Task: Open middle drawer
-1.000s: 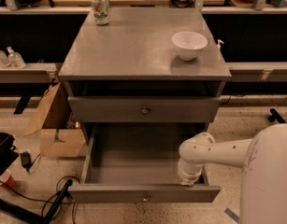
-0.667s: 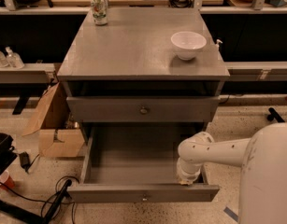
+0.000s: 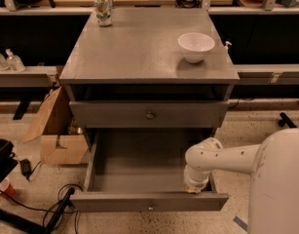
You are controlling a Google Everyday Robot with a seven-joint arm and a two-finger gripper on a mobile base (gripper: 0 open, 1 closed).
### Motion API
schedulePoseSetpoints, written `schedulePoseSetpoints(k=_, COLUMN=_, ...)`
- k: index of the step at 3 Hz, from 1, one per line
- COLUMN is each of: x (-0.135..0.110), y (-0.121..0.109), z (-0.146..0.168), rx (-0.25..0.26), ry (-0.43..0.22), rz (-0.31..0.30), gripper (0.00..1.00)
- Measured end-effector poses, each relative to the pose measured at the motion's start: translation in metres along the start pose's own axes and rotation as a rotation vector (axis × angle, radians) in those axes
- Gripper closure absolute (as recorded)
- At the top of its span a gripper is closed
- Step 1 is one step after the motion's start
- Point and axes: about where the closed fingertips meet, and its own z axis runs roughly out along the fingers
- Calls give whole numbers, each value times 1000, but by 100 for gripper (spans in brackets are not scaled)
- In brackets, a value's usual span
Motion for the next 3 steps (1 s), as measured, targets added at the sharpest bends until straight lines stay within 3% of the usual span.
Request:
schedulePoseSetpoints(k=1, x=0, y=0, z=0, rx=0, ry=0, rz=0, gripper=59)
schedulePoseSetpoints(k=2, x=0, y=-1, z=0, rx=0, ry=0, rz=0, gripper=28)
schedulePoseSetpoints(k=3, x=0, y=-2, z=0, rx=0, ry=0, rz=0, gripper=4)
